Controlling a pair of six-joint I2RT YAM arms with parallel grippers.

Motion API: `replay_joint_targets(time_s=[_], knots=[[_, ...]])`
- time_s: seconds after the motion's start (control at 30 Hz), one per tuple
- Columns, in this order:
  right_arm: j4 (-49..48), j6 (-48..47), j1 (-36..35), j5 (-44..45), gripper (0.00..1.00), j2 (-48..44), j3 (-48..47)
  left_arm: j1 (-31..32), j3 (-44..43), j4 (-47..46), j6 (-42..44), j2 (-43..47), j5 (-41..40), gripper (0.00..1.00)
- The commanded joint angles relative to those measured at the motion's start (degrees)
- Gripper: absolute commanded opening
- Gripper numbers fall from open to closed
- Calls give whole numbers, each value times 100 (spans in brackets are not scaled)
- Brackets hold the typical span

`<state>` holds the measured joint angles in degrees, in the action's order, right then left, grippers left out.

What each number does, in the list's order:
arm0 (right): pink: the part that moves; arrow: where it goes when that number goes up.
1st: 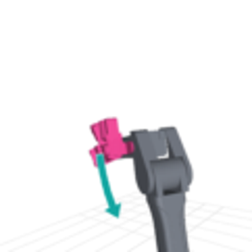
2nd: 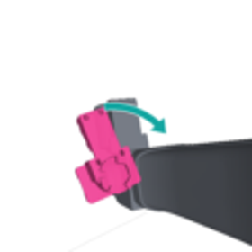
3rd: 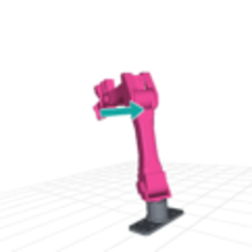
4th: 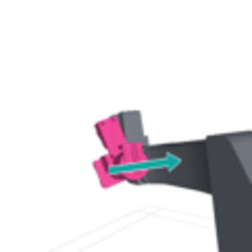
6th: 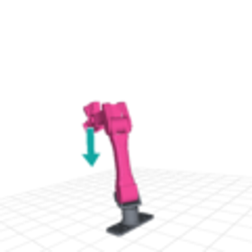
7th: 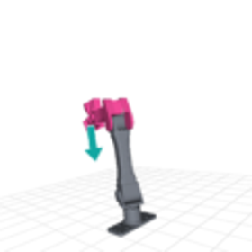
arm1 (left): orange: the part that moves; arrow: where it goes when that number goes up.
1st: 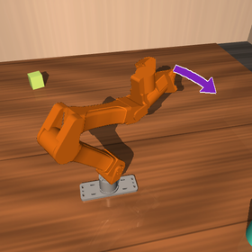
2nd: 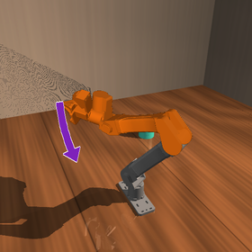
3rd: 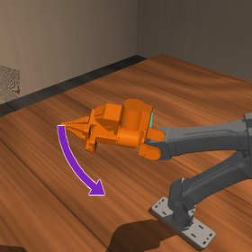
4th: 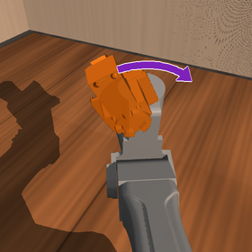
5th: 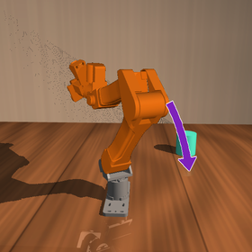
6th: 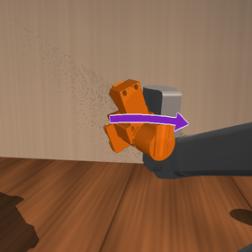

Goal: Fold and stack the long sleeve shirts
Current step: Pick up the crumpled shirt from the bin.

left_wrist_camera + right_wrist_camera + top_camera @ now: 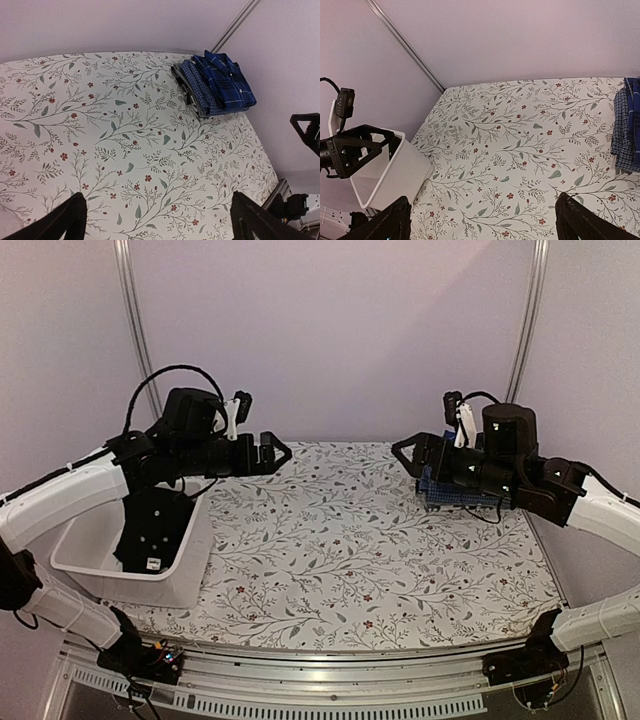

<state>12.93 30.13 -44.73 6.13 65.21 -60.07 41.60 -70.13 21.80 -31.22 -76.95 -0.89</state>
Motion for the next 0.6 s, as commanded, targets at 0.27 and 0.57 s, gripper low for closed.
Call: replay_joint_targets(time_s=[0.27, 0.57], knots=[[442, 575, -9, 1022, 99, -118, -384, -177, 63, 369, 69, 632, -459, 100], [184, 12, -9, 1034, 99, -236, -359, -906, 211, 1882, -460, 1572, -1010, 100]])
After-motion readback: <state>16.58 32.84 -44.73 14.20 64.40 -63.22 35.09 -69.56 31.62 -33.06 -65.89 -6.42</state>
